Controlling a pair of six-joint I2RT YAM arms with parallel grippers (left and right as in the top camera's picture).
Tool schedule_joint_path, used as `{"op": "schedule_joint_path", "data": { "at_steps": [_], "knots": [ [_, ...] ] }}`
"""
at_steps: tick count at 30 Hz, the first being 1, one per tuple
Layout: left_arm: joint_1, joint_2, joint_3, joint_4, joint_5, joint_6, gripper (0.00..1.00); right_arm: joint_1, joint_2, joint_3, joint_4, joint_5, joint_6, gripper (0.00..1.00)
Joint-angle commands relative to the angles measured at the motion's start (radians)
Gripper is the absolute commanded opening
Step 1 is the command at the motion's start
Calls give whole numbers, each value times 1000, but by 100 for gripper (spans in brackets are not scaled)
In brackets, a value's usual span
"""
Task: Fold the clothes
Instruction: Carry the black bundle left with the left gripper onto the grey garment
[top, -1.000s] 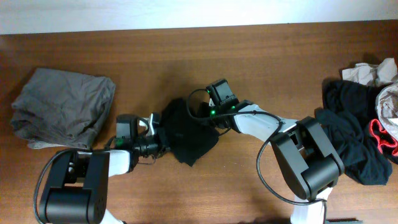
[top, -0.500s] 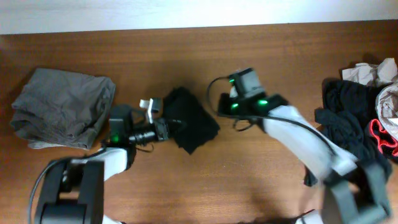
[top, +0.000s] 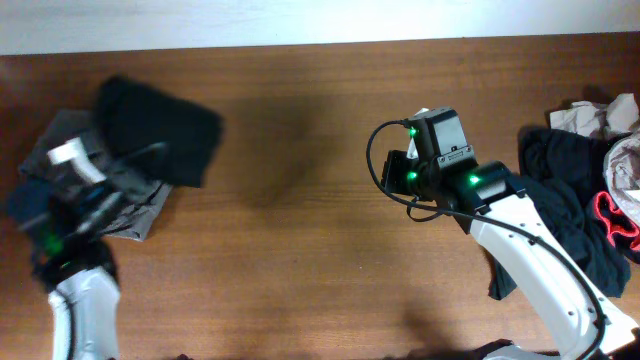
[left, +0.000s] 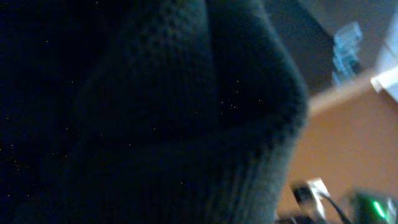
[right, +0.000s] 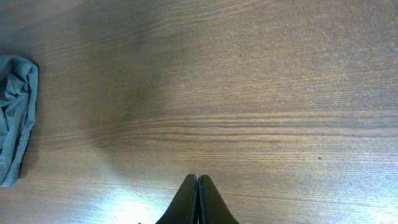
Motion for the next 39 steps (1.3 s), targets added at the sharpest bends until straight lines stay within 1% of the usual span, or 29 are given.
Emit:
{"op": "schedule_joint_path", "data": {
  "at_steps": [1, 4, 7, 8, 11, 12, 14, 16, 19, 21, 23, 24, 26, 27, 28, 29, 31, 33, 37, 38, 39],
  "knots": [
    [179, 3, 35, 0, -18, 2, 1, -2, -2, 0, 2, 18, -11, 4],
    [237, 50, 35, -1, -47, 43, 1, -2, -2, 0, -3, 18, -11, 4],
    [267, 122, 35, 6, -134, 61, 1, -2, -2, 0, -10, 14, -11, 4],
    [272, 148, 35, 25, -146, 61, 1, -2, -2, 0, -14, 14, -11, 4],
    [269, 251, 35, 150, -136, 60, 1, -2, -2, 0, -30, 15, -11, 4],
    [266, 286, 37, 165, -138, 60, 1, -2, -2, 0, -34, 15, -11, 4],
    [265, 349, 40, 164, -164, 61, 1, -2, -2, 0, -40, 15, -11, 4],
    [266, 406, 40, 161, -224, 71, 1, -2, -2, 0, -48, 14, -11, 4],
    [266, 475, 40, 154, -265, 84, 3, -2, -2, 0, -66, 15, -11, 4],
    [266, 517, 40, 130, -280, 85, 10, -2, -2, 0, -73, 15, -11, 4],
    [266, 541, 40, 84, -311, 95, 24, -2, -2, 0, -74, 15, -11, 4],
    [267, 544, 40, 51, -335, 106, 33, -2, -2, 0, -74, 15, -11, 4],
    [271, 543, 40, 27, -345, 140, 49, -2, -2, 0, -80, 15, -11, 4],
    [275, 542, 40, 26, -338, 140, 58, -2, -2, 0, -84, 15, -11, 4],
    [278, 539, 40, 26, -322, 140, 83, -2, -2, 0, -85, 15, -12, 4],
    [284, 535, 40, 26, -308, 140, 99, -2, -2, 0, -85, 15, -20, 4],
    [306, 518, 40, 16, -269, 138, 99, -2, -2, 0, -84, 16, -34, 4],
    [328, 488, 40, -29, -253, 138, 99, -2, -2, 0, -84, 15, -34, 4],
    [393, 378, 40, -197, -244, 151, 99, -2, -2, 0, -84, 15, -34, 4],
    [407, 342, 40, -230, -231, 171, 99, -2, -2, 0, -84, 15, -35, 4],
    [425, 269, 40, -274, -192, 189, 99, -2, -2, 0, -81, 15, -42, 4]
  ]
}}
